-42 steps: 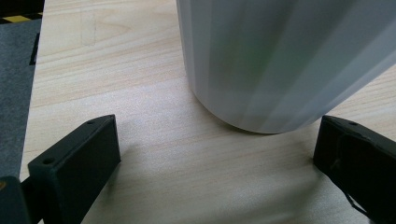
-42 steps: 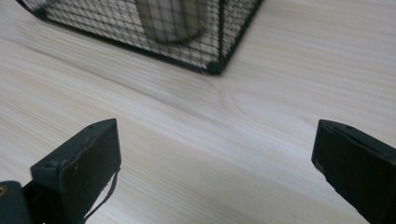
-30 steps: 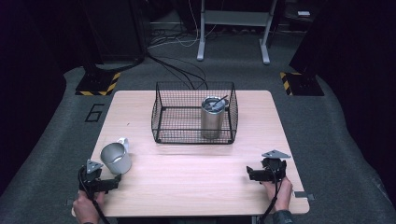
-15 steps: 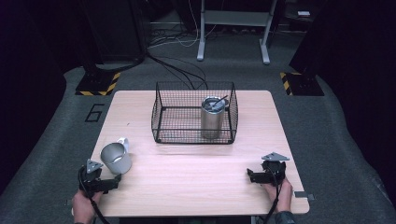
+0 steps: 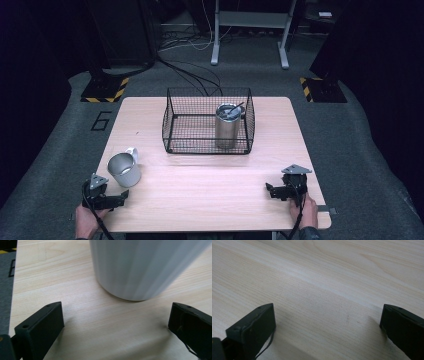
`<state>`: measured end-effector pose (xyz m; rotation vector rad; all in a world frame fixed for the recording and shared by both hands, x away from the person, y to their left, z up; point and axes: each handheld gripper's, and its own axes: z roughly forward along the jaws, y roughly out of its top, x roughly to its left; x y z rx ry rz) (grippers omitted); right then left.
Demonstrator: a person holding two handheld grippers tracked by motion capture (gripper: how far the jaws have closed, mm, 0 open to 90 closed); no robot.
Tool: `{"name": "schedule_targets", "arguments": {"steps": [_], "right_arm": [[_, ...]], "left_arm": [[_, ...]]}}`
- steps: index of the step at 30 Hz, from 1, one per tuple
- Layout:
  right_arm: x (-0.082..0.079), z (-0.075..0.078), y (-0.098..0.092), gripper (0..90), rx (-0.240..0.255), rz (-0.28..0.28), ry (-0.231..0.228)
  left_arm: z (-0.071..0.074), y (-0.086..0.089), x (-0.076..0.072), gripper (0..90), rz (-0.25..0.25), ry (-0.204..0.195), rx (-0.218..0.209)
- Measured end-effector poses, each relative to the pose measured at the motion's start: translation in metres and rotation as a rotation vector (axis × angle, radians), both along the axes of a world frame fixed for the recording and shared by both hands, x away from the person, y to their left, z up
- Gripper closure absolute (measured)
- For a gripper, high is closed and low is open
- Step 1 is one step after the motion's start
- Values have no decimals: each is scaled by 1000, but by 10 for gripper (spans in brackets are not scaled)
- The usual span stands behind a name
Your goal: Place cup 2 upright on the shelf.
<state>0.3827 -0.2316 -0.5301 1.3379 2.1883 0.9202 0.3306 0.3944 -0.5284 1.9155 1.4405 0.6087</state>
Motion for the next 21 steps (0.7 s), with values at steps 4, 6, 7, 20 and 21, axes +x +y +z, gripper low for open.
{"name": "schedule_targets", "arguments": {"steps": [4, 6, 7, 20, 21], "right_arm": [[0, 0, 1, 0, 1, 0, -3], [0, 0, 1, 0, 1, 1, 1], [0, 0, 1, 0, 3, -1, 1], [0, 0, 1, 0, 5, 2, 1], [0, 0, 1, 0, 6, 2, 0]], "left_arm": [[25, 4, -4, 0, 4, -41, -99], [42, 3, -3, 0, -4, -81, -120], [51, 4, -2, 0, -14, -86, -121], [79, -23, 32, 0, -43, -96, -32], [78, -25, 35, 0, -42, -87, -25]]}}
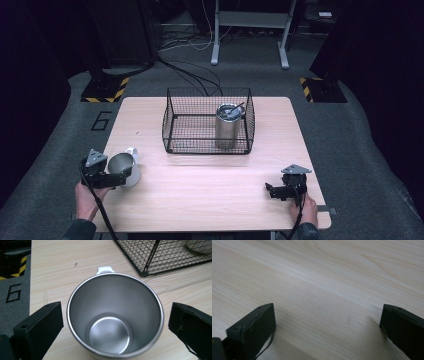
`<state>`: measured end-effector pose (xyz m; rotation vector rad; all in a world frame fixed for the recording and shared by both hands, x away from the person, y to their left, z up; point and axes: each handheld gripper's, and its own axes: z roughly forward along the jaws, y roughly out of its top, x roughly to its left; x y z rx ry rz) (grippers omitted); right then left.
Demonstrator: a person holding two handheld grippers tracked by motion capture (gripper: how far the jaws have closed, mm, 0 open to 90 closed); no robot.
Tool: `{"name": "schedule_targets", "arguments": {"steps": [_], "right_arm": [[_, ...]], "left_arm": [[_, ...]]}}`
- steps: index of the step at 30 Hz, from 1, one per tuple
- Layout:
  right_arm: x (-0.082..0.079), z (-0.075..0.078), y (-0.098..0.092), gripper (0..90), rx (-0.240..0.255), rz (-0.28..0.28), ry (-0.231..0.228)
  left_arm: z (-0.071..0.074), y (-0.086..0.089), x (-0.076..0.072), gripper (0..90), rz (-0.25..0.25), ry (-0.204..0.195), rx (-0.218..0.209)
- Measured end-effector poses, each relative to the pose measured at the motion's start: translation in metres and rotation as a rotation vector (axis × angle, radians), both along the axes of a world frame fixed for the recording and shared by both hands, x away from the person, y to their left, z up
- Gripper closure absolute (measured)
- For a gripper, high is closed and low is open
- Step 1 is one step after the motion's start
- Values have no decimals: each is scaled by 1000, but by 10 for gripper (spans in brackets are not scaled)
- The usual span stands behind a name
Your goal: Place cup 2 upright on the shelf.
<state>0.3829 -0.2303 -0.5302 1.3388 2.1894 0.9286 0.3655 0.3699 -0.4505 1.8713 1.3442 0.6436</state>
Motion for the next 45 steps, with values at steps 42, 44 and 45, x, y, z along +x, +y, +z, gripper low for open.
{"name": "schedule_targets", "arguments": {"steps": [42, 44, 45], "right_arm": [[1, 0, 0, 0, -3, 2, -7], [1, 0, -1, 0, -4, 2, -5], [1, 0, 0, 0, -2, 1, -7]], "left_arm": [[20, -26, 3, 60, -46, -40, 59], [24, -30, 4, 60, -51, -42, 63], [26, -32, 4, 60, -60, -36, 67]]}}
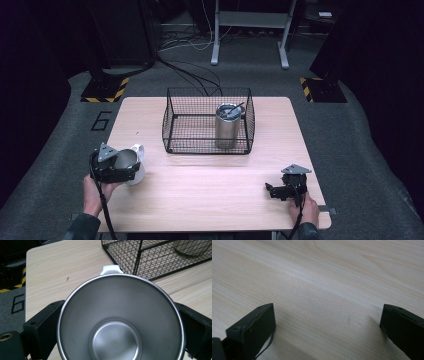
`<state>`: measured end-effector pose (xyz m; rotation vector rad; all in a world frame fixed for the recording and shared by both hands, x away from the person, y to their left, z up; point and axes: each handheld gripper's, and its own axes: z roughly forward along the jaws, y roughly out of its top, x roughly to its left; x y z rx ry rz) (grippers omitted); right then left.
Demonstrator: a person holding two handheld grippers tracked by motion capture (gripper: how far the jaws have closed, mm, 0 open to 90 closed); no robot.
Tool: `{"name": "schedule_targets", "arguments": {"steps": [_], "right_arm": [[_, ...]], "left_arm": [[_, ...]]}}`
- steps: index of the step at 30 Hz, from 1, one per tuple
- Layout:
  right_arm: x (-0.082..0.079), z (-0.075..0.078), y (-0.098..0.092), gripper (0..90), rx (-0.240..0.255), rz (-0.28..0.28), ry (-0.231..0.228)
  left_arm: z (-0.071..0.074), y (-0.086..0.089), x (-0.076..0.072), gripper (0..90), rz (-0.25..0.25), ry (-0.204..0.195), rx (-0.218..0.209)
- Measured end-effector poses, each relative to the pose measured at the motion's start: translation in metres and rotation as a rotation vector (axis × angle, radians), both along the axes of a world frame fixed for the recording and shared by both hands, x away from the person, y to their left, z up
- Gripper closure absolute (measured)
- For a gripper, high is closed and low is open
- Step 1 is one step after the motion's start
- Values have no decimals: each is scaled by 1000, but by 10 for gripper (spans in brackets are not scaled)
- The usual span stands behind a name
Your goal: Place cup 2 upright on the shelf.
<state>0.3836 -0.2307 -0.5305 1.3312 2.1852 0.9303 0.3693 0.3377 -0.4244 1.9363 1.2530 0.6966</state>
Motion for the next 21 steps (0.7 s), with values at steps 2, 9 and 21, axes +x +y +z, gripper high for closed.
{"name": "schedule_targets", "arguments": {"steps": [2, 9, 21], "right_arm": [[0, 0, 0, 0, -1, 1, 1], [0, 0, 0, 0, -1, 1, 3], [0, 0, 0, 0, -2, 1, 3]], "left_arm": [[4, -4, 1, 60, -11, -6, 3], [12, -18, -2, 60, -54, -12, 10], [23, -35, -3, 60, -108, -25, 15]]}}
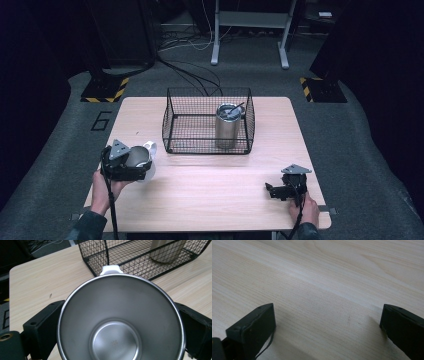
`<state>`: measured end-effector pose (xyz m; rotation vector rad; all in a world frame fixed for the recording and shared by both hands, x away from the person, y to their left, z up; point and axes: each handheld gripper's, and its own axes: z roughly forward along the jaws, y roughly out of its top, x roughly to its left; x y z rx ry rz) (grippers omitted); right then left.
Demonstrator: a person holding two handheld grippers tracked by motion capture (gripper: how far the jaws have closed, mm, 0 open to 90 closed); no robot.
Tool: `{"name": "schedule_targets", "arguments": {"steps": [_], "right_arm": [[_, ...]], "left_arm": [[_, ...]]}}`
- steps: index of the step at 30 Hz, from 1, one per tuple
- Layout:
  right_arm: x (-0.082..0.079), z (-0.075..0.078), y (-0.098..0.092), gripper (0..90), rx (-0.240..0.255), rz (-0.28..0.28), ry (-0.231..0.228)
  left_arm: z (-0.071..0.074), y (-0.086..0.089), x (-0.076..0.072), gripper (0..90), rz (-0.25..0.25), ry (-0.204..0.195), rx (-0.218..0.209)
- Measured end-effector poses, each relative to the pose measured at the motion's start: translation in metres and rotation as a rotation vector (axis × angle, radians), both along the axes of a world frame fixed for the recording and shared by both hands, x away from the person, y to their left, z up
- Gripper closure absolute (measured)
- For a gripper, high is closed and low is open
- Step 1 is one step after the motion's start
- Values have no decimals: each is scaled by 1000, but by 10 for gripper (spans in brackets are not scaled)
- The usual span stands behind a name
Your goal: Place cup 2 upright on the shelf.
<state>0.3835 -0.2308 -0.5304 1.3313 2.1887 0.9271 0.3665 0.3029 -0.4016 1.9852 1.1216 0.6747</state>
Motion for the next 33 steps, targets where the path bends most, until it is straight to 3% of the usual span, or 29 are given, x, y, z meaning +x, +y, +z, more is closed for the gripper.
{"name": "schedule_targets", "arguments": {"steps": [22, 33], "right_arm": [[1, 0, 0, 0, -4, 9, 3], [2, 0, 0, 0, 0, 15, 9]], "left_arm": [[21, -38, 6, 59, -128, -9, 35], [34, -53, 14, 59, -173, -19, 29]]}}
